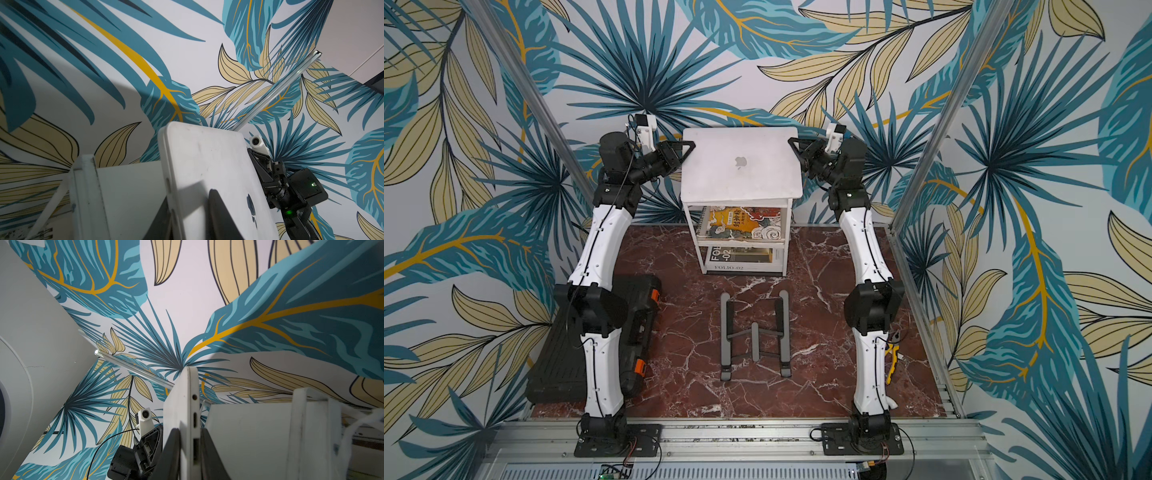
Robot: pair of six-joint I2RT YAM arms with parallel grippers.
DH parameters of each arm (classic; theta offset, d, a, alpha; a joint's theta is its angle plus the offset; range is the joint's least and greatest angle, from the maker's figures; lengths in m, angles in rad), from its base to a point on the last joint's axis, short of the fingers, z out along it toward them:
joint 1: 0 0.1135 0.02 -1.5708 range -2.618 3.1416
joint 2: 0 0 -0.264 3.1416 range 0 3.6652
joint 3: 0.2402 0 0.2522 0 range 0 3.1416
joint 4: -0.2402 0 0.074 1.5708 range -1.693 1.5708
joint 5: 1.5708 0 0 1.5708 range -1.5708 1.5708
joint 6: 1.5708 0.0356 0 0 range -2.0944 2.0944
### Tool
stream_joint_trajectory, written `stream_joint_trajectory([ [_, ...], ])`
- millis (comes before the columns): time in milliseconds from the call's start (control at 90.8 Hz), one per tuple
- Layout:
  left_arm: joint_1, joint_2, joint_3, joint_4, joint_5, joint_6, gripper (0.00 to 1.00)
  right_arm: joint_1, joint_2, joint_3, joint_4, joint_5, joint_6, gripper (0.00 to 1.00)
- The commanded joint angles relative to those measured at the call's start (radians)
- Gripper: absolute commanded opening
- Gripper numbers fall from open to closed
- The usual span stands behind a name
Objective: Close the laptop lid and set it aside
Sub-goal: Place the laptop on the shelf.
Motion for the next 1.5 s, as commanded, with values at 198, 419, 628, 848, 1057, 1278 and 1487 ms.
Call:
stream_joint_trajectory([
  [198, -0.002, 0.006, -0.003, 0.199, 0.004, 0.035, 0.37, 0.039, 0.037, 0.031, 0.03, 0.055, 0.028, 0.0],
  [419, 0.018, 0.023, -0.015, 0.247, 0.008, 0.036, 0.53, 0.038, 0.04, -0.01, 0.046, 0.07, 0.025, 0.0],
  [628, 0.025, 0.049, -0.012, 0.269, -0.007, 0.073, 0.77, 0.02, 0.031, -0.078, 0.094, 0.088, 0.039, 0.0],
  [848, 0.042, 0.072, -0.01, 0.277, -0.05, 0.105, 0.85, -0.001, 0.031, -0.113, 0.122, 0.072, 0.052, 0.0],
  [1057, 0.052, 0.079, -0.033, 0.238, -0.07, 0.15, 0.87, -0.009, -0.002, -0.199, 0.173, 0.052, 0.061, 0.0],
  [1278, 0.083, 0.035, -0.111, 0.249, -0.078, 0.163, 0.87, -0.012, -0.02, -0.238, 0.186, 0.038, 0.058, 0.0],
  [1487, 0.093, -0.052, -0.172, 0.199, -0.073, 0.238, 0.87, -0.012, -0.015, -0.247, 0.189, 0.026, 0.06, 0.0],
])
